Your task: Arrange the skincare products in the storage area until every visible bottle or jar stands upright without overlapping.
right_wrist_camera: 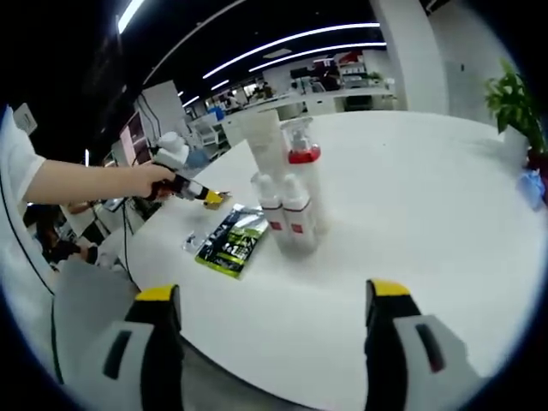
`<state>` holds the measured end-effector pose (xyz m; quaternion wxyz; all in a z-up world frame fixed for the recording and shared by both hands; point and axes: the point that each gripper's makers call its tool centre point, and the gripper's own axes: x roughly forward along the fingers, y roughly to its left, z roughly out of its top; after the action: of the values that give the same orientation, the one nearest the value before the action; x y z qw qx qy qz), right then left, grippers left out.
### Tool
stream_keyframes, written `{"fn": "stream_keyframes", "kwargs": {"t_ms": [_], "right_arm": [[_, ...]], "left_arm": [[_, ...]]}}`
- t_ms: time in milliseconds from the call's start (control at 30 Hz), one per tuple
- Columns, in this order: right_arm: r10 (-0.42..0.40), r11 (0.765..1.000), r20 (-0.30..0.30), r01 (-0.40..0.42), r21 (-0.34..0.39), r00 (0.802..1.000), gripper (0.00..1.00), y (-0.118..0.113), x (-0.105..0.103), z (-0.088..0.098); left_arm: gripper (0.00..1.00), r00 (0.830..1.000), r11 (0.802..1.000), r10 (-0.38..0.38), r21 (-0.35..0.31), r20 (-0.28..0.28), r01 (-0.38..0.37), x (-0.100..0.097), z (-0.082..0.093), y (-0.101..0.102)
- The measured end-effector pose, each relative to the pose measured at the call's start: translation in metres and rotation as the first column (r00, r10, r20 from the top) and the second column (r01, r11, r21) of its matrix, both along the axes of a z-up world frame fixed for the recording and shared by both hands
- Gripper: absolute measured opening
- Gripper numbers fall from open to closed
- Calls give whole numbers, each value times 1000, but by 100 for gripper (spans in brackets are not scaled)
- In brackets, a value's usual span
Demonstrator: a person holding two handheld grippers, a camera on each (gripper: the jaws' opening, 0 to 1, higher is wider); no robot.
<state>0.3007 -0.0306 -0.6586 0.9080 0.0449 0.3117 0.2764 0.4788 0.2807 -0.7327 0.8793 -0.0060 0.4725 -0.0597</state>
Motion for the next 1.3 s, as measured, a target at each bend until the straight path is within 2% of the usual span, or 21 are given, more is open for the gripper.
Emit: {"fn": "stream_keyframes", "kwargs": {"t_ms": [467, 733, 1300], "right_arm": [[7, 1000, 14, -7, 6, 1000, 89, 1, 1, 2], [5, 1000, 19, -5, 7, 1000, 90, -1, 0, 2], [-2, 1000, 23, 2, 6, 1000, 90, -3, -1, 3]], "left_arm": [[37, 1000, 999, 16, -34, 22, -16, -22, 0, -17], [37, 999, 1000, 19, -15, 49, -18, -33, -2, -27], [38, 998, 999, 35, 7, 42, -36, -44, -16, -37]]}}
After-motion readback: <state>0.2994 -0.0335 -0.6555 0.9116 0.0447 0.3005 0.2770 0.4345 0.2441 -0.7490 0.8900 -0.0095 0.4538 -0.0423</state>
